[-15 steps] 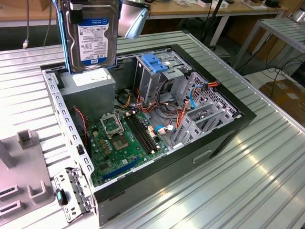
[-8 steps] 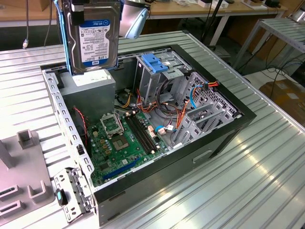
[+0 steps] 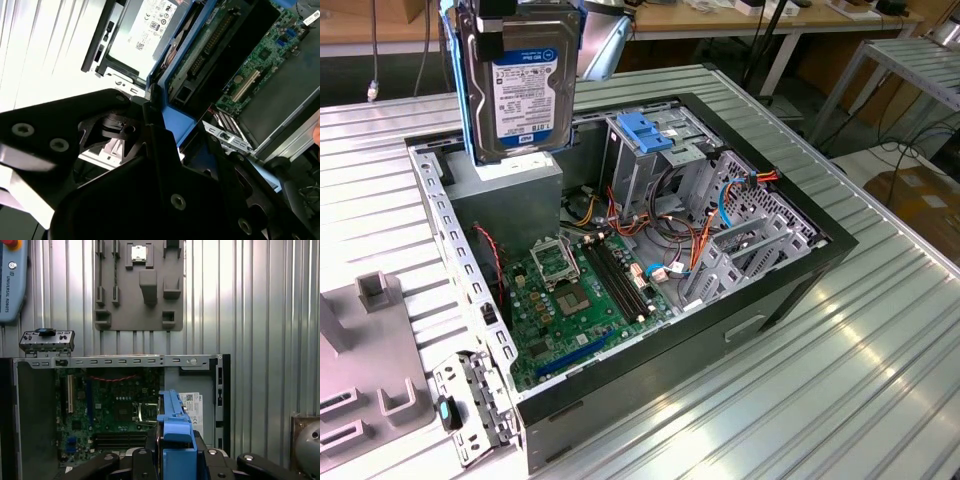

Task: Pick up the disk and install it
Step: 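Insert the disk into the insertion slot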

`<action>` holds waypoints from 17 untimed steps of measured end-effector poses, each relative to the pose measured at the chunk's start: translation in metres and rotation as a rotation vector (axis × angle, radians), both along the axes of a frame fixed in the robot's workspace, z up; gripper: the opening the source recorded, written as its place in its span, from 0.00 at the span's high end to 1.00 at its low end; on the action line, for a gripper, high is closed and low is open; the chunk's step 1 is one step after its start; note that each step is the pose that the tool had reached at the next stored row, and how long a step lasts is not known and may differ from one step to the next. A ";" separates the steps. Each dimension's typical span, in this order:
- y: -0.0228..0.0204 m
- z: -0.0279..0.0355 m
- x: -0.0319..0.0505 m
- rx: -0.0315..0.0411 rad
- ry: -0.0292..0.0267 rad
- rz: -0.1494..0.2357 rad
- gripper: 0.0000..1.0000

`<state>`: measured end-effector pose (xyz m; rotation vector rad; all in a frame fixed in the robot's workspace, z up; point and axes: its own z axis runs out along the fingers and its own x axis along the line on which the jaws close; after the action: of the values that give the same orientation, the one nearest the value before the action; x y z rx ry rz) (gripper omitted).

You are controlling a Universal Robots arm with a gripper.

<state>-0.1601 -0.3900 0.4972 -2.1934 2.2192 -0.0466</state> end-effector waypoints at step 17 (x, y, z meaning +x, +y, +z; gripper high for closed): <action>-0.0288 -0.0044 0.0065 -0.0001 -0.0205 0.000 0.63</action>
<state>-0.1536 -0.4188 0.4928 -2.1828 2.2087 -0.0689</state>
